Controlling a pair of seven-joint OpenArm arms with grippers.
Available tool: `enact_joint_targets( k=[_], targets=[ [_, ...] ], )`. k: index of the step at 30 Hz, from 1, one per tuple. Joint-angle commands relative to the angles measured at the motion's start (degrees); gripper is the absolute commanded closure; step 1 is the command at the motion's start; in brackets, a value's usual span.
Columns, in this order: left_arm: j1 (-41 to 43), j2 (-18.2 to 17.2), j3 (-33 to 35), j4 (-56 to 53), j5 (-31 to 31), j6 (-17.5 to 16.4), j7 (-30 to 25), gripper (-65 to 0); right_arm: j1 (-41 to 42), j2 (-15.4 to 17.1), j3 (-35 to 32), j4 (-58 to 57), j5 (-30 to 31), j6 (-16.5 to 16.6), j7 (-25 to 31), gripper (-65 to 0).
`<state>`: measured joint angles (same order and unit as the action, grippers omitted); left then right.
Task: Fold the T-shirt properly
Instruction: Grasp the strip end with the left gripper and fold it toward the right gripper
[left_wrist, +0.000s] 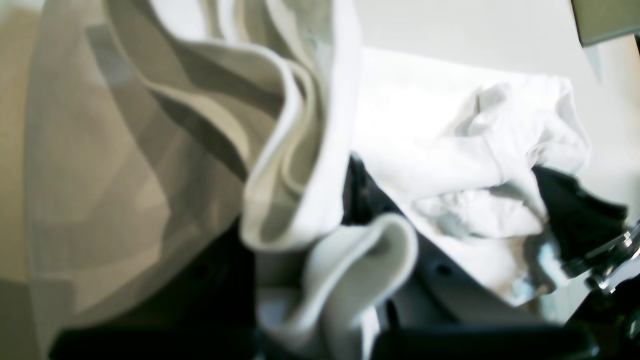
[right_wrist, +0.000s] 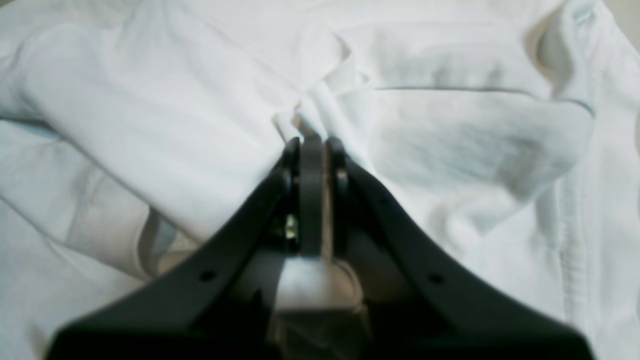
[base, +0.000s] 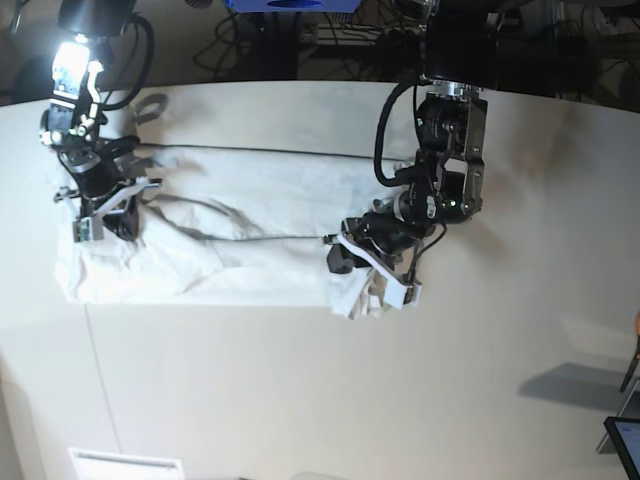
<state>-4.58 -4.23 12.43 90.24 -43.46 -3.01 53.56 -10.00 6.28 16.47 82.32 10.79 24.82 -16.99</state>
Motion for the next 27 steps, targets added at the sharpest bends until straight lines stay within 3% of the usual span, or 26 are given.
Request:
enact_joint_targets(
  k=[1,13,20,27],
  targets=[
    [-1.1,0.2,0.1,1.0,-0.9,-0.4,-1.1,0.0,-0.3,0.4,0.1,-0.2,-2.2,-1.3,-3.5,-2.2],
    [-1.2,3.6,0.2,1.0,-1.2,-0.6,-1.1,-0.7,-0.3,0.4,0.1,-0.2,-2.2,-1.3,-3.5,-2.2],
    [-1.0,4.2,0.3,1.1,-1.5,-1.3,-1.1,-26.5,-0.3,0.6,0.1,-0.2,-2.2,-1.3,-3.5,-2.2],
    [-2.0,4.2,0.4,0.9,-10.5,-10.1,-0.9,-29.9,-0.2,0.5,0.1,-0.2,-2.2,-1.3,-3.5,-2.2]
  ],
)
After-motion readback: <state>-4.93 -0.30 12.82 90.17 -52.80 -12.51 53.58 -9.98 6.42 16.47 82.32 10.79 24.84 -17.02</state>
